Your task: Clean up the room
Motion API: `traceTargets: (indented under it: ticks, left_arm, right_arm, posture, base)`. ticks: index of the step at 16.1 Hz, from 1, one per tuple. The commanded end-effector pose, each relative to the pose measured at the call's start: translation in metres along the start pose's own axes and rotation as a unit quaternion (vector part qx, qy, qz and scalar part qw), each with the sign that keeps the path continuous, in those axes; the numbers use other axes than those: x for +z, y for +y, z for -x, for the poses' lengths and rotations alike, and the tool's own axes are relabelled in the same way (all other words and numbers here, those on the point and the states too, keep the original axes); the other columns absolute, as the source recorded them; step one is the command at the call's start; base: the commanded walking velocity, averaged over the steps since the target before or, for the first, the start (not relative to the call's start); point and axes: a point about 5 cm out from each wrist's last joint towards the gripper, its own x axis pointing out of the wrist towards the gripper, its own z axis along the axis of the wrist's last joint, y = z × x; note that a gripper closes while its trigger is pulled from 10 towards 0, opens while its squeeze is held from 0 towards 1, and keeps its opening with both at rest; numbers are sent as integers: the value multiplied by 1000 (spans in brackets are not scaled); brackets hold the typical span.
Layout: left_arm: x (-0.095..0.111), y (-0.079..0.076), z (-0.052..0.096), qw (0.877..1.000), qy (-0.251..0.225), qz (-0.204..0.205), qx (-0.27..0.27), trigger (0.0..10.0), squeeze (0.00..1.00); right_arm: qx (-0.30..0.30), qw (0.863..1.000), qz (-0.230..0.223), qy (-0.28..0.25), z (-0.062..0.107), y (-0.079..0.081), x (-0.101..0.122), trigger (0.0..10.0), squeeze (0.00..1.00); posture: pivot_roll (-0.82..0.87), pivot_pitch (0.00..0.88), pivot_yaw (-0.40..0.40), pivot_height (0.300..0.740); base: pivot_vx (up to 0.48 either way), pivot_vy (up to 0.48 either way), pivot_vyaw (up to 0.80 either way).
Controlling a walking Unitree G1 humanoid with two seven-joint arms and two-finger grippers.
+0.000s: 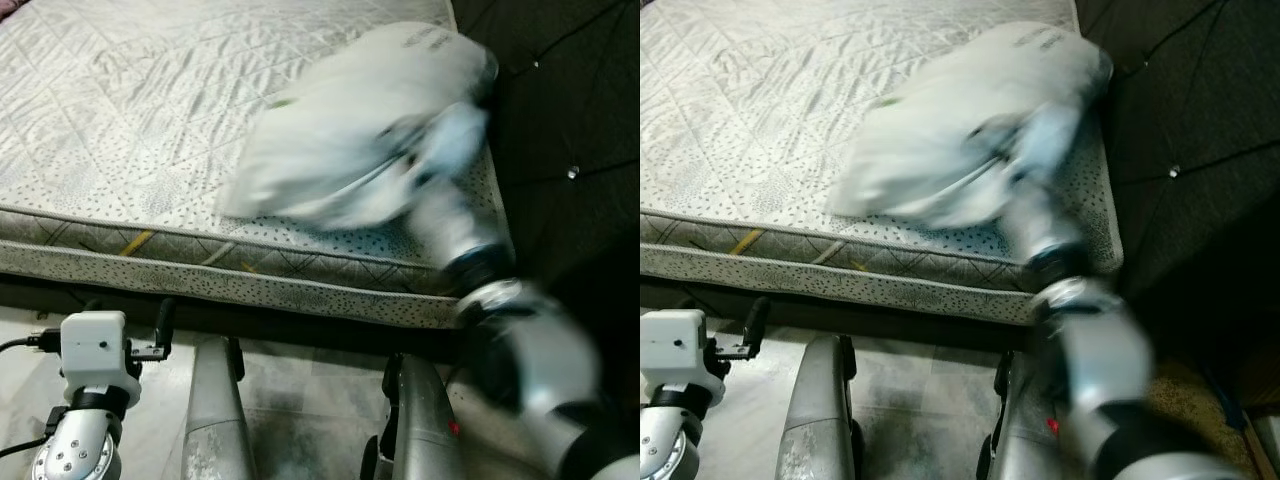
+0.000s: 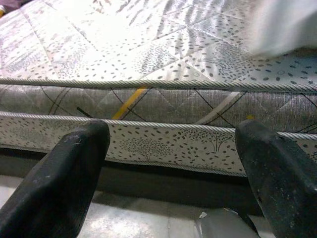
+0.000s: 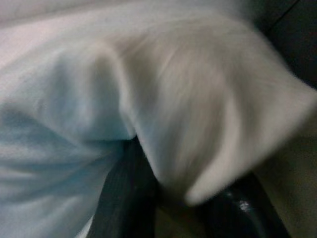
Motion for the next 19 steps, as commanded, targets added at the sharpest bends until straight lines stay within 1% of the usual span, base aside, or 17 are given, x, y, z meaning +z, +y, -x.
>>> traceTargets:
  ticks: [1,3,4,5,6,7,8,9,10,11,13,15,16,17,18,19]
  left_arm:
    - [-1,1,-4,1000,-2,-5,6,10000,0]
    - [-1,2,-8,1000,-5,-5,8,10000,0]
    - [0,2,-10,1000,-8,-5,8,10000,0]
    - [0,2,-13,1000,-12,-6,8,10000,0]
    - [0,2,-17,1000,-15,-6,8,10000,0]
    - [0,2,-17,1000,-16,-6,8,10000,0]
    - [0,2,-19,1000,-17,-6,8,10000,0]
    - [0,1,-21,1000,-19,-6,8,10000,0]
    - [-1,1,-23,1000,-21,-6,7,10000,0]
    - [-1,1,-25,1000,-23,-6,8,10000,0]
    - [-1,4,-30,1000,-25,-8,9,10000,0]
    - [-1,3,-36,1000,-29,-12,2,10000,0]
    - [-1,2,-40,999,-31,-13,0,10000,0]
    - [0,1,-44,999,-33,-13,-1,10000,0]
    - [0,1,-47,999,-35,-13,-2,10000,0]
    - [-1,0,-51,999,-37,-13,-4,10000,0]
  right_arm:
    - [-27,997,8,-69,-4,-22,42,0,0]
    - [-47,995,19,-82,-4,-40,54,0,0]
    - [-63,993,30,-91,-3,-54,61,0,0]
    - [-72,993,38,-88,-3,-65,60,0,0]
    - [-82,993,56,-68,0,-80,45,0,0]
    - [-87,993,62,-59,2,-86,37,0,0]
    - [-96,992,70,-34,7,-96,17,0,0]
    - [-102,992,72,-15,12,-102,0,0,0]
    - [-111,991,73,6,23,-109,-26,0,0]
    - [-117,990,72,17,33,-111,-43,0,0]
    - [-123,990,69,29,52,-111,-67,0,0]
    - [-121,990,65,36,71,-107,-84,0,0]
    - [-103,991,79,28,73,-101,-85,4118,0]
    - [-88,992,92,18,74,-94,-82,10000,0]
    - [-65,993,97,3,75,-84,-76,10000,0]
    - [-48,993,102,-24,78,-75,-67,10000,1000]
  posture:
    - [132,41,-72,541]
    - [127,28,-68,541]
    - [124,22,-67,541]
    - [121,18,-65,541]
    - [116,10,-67,541]
    - [115,9,-67,541]
    - [112,4,-67,541]
    - [108,0,-65,541]
    - [106,0,-63,541]
    - [104,0,-60,541]
    - [87,0,-45,541]
    - [69,0,-28,541]
    - [59,0,-19,541]
    - [54,0,-14,541]
    - [46,0,-10,541]
    - [40,0,-4,541]
  base:
    - [0,0,0]
    - [0,0,0]
    - [0,0,0]
    - [0,0,0]
    - [0,0,0]
    - [0,0,0]
    - [0,0,0]
    - [0,0,0]
    - [0,0,0]
    - [0,0,0]
    - [0,0,0]
    - [0,0,0]
    - [0,0,0]
    - [0,0,0]
    - [0,0,0]
    - [0,0,0]
